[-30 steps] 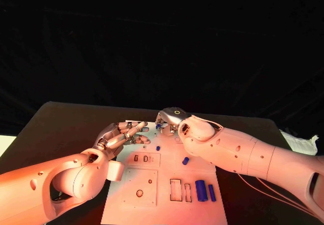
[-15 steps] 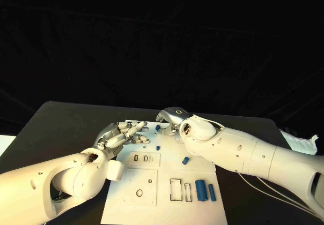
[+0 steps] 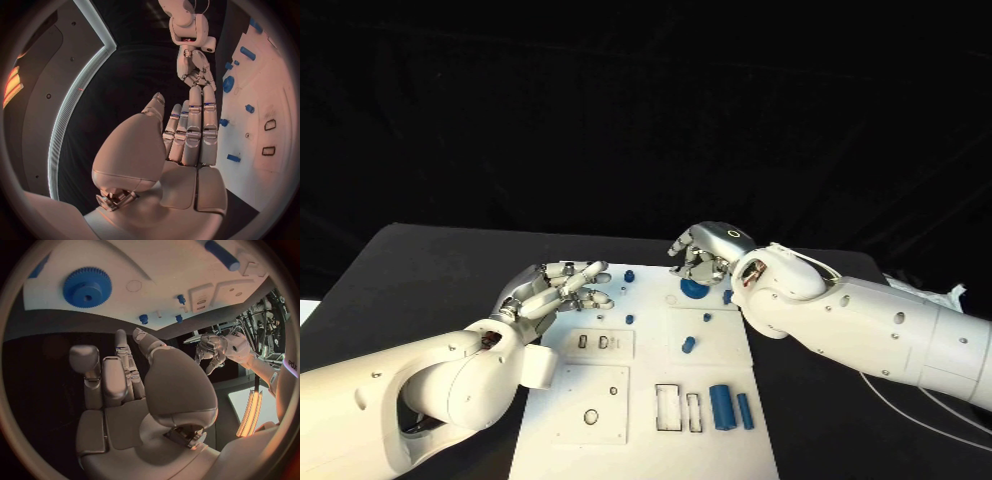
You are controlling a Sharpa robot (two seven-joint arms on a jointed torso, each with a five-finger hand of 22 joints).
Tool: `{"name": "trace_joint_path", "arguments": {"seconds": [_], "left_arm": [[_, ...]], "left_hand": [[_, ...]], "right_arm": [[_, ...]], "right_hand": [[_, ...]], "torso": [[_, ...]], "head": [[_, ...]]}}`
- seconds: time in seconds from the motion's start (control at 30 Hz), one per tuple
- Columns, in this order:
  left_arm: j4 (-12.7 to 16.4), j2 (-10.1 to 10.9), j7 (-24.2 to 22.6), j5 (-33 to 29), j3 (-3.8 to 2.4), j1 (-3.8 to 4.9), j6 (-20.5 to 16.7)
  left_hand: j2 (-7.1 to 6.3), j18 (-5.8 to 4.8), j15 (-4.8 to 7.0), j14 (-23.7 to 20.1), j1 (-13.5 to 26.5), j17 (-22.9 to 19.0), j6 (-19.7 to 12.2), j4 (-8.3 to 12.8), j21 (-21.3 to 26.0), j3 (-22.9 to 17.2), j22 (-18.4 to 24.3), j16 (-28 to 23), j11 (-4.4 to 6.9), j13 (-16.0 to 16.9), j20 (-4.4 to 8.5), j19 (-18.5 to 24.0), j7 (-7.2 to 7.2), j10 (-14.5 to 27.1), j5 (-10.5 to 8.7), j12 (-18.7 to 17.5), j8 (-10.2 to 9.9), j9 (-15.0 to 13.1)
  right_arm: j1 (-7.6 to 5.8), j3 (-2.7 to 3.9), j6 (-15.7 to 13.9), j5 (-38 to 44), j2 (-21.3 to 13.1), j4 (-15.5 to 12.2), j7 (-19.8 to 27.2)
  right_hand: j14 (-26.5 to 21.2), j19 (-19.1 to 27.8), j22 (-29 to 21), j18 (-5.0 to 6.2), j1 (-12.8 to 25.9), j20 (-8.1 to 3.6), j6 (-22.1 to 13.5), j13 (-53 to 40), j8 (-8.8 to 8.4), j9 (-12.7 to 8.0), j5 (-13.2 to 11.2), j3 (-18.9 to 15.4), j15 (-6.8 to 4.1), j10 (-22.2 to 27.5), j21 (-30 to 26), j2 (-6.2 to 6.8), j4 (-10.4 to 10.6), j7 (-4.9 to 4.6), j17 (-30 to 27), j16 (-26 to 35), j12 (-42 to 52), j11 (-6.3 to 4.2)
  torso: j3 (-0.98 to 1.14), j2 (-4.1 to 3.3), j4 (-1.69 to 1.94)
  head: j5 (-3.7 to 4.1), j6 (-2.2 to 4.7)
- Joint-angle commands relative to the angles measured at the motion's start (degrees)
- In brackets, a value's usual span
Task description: Assemble the parts on the task board
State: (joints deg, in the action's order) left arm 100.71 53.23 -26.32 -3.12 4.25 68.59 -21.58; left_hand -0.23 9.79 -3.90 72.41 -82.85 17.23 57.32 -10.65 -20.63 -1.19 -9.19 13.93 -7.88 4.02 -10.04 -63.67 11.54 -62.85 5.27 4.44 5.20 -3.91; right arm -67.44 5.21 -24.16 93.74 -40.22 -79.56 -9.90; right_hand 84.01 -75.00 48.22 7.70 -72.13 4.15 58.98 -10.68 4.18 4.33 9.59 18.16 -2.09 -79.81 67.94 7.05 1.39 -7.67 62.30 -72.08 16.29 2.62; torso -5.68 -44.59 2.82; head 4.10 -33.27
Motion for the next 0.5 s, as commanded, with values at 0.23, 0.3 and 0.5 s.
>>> {"name": "trace_joint_path", "arguments": {"seconds": [0.23, 0.3, 0.5], "left_arm": [[0.0, 0.3, -0.5, 0.1, -0.04, 0.06, 1.4], [0.0, 0.3, -0.5, 0.1, -0.04, 0.06, 1.4], [0.0, 0.1, -0.8, 0.1, -0.04, 0.05, 1.4]], "left_hand": [[0.33, 0.58, -0.14, -0.3, -0.2, 0.1, 0.2, 0.2, -0.3, 0.0, -0.1, -0.3, -0.12, -0.1, 0.09, 0.1, 0.03, -0.4, -0.17, -0.3, -0.2, 0.1], [0.33, 0.58, -0.14, -0.3, -0.2, 0.1, 0.2, 0.2, -0.3, 0.0, -0.1, -0.3, -0.12, -0.1, 0.09, 0.1, 0.03, -0.4, -0.17, -0.3, -0.2, 0.1], [0.32, 0.57, -0.15, -0.3, -0.2, 0.2, 0.1, 0.3, -0.3, 0.0, -0.1, -0.4, -0.12, -0.1, 0.09, 0.1, 0.05, -0.4, -0.17, -0.3, -0.2, 0.1]], "right_arm": [[1.18, 0.27, 4.2, -6.3, -5.4, -1.8, -5.4], [1.37, 0.29, 4.8, -5.9, -5.7, -1.5, -5.7], [2.02, 0.3, 5.8, -4.9, -5.6, -1.3, -6.6]], "right_hand": [[3.9, -4.6, 14.9, -2.75, -0.3, -0.2, -3.2, -49.3, -0.22, -0.2, 0.3, -7.3, 0.22, 0.7, 9.5, 0.95, 5.2, -0.17, 15.3, -11.0, 45.5, -0.16], [4.0, -4.5, 15.2, -2.73, -0.9, -0.07, -3.3, -52.5, -0.11, -0.1, 0.4, -8.3, 0.51, 0.9, 9.8, 0.91, 6.2, -0.24, 16.2, -11.6, 48.2, -0.01], [4.6, -4.7, 16.8, -2.98, -1.9, 0.37, -3.5, -57.4, 0.02, -0.1, 0.6, -9.9, 0.71, 0.7, 10.8, 0.56, 8.3, -0.46, 20.1, -13.8, 52.0, 0.39]], "torso": [[0.39, 0.28, -1.36], [0.36, 0.24, -1.29], [0.27, 0.16, -1.13]], "head": [[0.3, -0.52], [0.43, -0.5], [0.51, -0.58]]}}
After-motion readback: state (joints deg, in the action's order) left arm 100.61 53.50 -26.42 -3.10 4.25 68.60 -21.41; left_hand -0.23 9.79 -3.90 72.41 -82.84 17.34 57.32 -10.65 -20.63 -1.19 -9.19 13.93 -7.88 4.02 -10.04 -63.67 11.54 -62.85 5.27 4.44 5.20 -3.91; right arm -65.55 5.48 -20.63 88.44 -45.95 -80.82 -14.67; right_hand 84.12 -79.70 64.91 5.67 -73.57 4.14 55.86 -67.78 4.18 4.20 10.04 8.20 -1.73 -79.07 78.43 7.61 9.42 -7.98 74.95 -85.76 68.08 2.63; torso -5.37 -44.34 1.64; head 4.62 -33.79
